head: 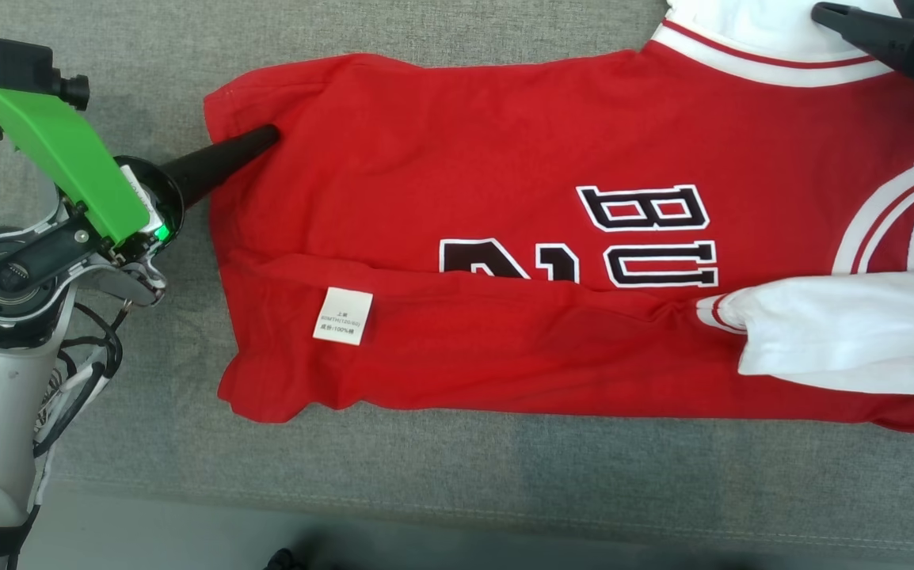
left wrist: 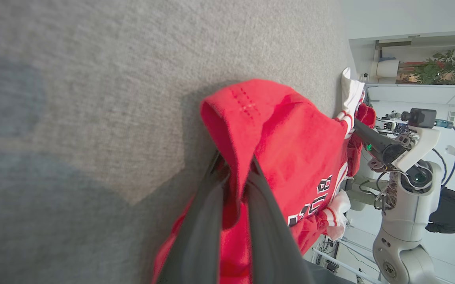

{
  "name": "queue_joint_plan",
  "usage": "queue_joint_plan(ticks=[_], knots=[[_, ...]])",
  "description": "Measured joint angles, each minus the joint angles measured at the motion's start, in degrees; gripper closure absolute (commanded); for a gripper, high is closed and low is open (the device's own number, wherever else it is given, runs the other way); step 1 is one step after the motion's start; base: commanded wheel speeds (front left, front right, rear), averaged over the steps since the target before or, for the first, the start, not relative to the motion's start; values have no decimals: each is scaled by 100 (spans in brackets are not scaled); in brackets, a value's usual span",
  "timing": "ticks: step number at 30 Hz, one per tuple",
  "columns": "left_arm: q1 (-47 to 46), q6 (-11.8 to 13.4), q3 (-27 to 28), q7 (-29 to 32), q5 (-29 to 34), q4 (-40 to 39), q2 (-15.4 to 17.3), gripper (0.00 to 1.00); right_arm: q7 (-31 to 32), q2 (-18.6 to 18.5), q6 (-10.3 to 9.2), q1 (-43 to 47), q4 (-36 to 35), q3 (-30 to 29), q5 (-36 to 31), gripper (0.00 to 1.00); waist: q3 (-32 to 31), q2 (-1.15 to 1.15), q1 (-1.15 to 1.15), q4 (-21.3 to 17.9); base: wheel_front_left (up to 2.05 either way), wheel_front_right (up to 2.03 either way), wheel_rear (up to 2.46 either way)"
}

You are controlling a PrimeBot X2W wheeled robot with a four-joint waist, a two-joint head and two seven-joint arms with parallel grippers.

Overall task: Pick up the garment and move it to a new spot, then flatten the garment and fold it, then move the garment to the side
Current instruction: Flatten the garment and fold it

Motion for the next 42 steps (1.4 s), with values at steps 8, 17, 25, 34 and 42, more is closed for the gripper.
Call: queue_joint_plan(ticks=[8, 17, 25, 34, 42], knots=[[-1, -47, -1, -2, 0, 21, -30, 100, 132, 120, 9, -10, -196, 78, 86, 100, 10, 0, 0, 18, 0, 0, 0], [-1, -204, 70, -209, 58, 48, -41, 100, -177, 166, 36, 38, -249, -20, 52, 100, 15, 0, 0, 1, 0, 0, 0], [10, -320, 215, -433, 199, 91, -38, 100, -686, 198, 119, 157, -299, -238, -24, 100, -39, 0, 0, -46, 0, 0, 0], [177, -498, 278, -695, 200, 85, -91, 100, -1218, 347, 360, 514, -577, -423, 130, 100, -91, 0, 0, -86, 0, 0, 0], [420, -652, 378, -893, 200, 109, -108, 100, -1430, 371, 514, 904, -650, -346, 121, 100, -217, 0, 0, -146, 0, 0, 0]])
